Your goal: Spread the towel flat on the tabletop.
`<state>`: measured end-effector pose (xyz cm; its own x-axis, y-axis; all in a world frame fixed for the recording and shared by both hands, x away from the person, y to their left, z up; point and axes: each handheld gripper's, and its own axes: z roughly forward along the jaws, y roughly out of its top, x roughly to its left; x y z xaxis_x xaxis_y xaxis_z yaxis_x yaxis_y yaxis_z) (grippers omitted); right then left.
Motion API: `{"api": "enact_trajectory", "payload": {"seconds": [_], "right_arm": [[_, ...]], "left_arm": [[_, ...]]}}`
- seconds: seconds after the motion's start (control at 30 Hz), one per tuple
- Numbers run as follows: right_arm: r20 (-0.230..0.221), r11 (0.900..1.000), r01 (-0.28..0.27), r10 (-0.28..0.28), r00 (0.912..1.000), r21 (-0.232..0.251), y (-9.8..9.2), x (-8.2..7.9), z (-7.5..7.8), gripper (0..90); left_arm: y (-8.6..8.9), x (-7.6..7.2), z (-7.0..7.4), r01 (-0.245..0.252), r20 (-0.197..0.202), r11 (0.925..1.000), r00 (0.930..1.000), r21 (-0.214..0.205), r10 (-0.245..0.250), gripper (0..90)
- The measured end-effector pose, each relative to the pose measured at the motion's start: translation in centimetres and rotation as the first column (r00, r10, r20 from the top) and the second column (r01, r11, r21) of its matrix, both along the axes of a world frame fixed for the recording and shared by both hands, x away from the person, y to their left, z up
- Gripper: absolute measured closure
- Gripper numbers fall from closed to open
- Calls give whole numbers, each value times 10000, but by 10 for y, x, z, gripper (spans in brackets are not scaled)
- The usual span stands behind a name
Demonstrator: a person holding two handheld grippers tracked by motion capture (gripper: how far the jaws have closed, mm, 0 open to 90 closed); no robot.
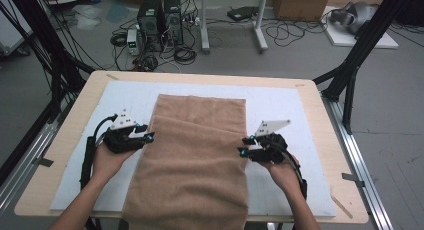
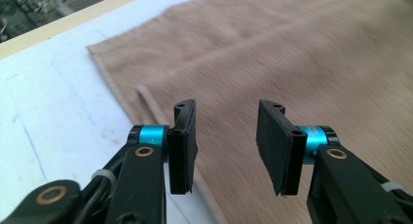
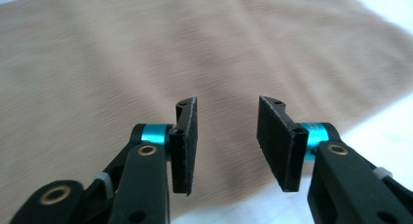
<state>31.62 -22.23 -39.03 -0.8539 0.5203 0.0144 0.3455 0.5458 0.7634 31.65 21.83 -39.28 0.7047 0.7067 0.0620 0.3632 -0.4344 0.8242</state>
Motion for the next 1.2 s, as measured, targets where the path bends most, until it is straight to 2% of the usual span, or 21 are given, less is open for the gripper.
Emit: {"api": "enact_trajectory", "payload": {"seconds": [0.07,0.13,0.17,0.2,0.27,0.3,0.33,0.4,0.47,0.5,0.6,0.67,0.7,0.73,0.83,0.87,0.9,0.97,1.03,1.1,1.2], "right_arm": [[-128,9992,-375,377,9992,149,2,-17,-4,570],[-287,9965,-775,784,9965,303,4,-28,-8,555],[-425,9944,-1008,1021,9939,318,7,-35,-12,546],[-498,9928,-1184,1193,9916,202,10,-39,-17,541],[-635,9904,-1331,1306,9894,-378,16,-43,-25,541],[-704,9876,-1406,1357,9883,-705,19,-42,-31,544],[-891,9866,-1402,1327,9871,-840,22,-40,-37,575],[-1157,9841,-1539,1433,9829,-885,25,-36,-44,654],[-1372,9869,-1552,1480,9794,-431,24,-29,-49,822],[-1541,9876,-1530,1458,9772,-359,23,-25,-48,854],[-1022,9906,-1077,989,9898,-849,22,-16,-40,864],[-805,9931,-809,741,9940,-850,20,-8,-34,870],[-645,9925,-577,509,9966,-1082,20,-5,-32,893],[-493,9910,-388,327,9982,-1279,19,-1,-31,893],[-505,9939,-57,1,9987,-1102,13,10,-32,872],[-484,9941,20,-73,9988,-1089,12,10,-31,846],[-505,9961,33,-77,9987,-876,11,8,-30,816],[-327,9983,-323,308,9990,-480,11,-2,-25,760],[-384,9979,-543,529,9979,-345,12,-15,-21,705],[-271,9967,-801,797,9964,-123,11,-29,-19,677],[-579,9931,-1160,1169,9915,182,13,-46,-25,605]], "left_arm": [[-1,-15,-6,352,37,9994,9994,36,-352,572],[-3,-29,-16,853,-181,9963,9962,56,-852,565],[-4,-33,-22,1062,-423,9942,9935,162,-1054,552],[-6,-35,-28,1134,-641,9928,9918,384,-1108,535],[-9,-36,-39,1216,-861,9897,9896,758,-1150,537],[-11,-34,-46,1357,-1162,9857,9855,1000,-1238,561],[-11,-34,-49,1536,-1145,9845,9830,848,-1435,629],[-12,-33,-49,1461,-1109,9868,9842,693,-1380,750],[-13,-30,-49,1500,-1236,9871,9821,554,-1423,824],[-13,-28,-49,1483,-1263,9875,9820,535,-1407,837],[-13,-22,-45,1185,-1093,9921,9875,408,-1135,851],[-15,-17,-41,935,-868,9945,9922,474,-891,852],[-16,-15,-40,796,-746,9956,9943,492,-759,852],[-17,-13,-39,674,-694,9968,9955,435,-643,852],[-17,-9,-38,475,-732,9983,9963,323,-451,827],[-16,-10,-37,407,-717,9987,9967,319,-383,794],[-15,-13,-36,374,-674,9988,9971,310,-353,730],[-9,-19,-32,498,-573,9986,9972,176,-487,696],[-4,-27,-29,596,-447,9980,9973,224,-585,654],[1,-39,-27,728,-326,9973,9968,71,-725,630],[5,-55,-29,1018,-311,9948,9943,-101,-1021,619]]}}
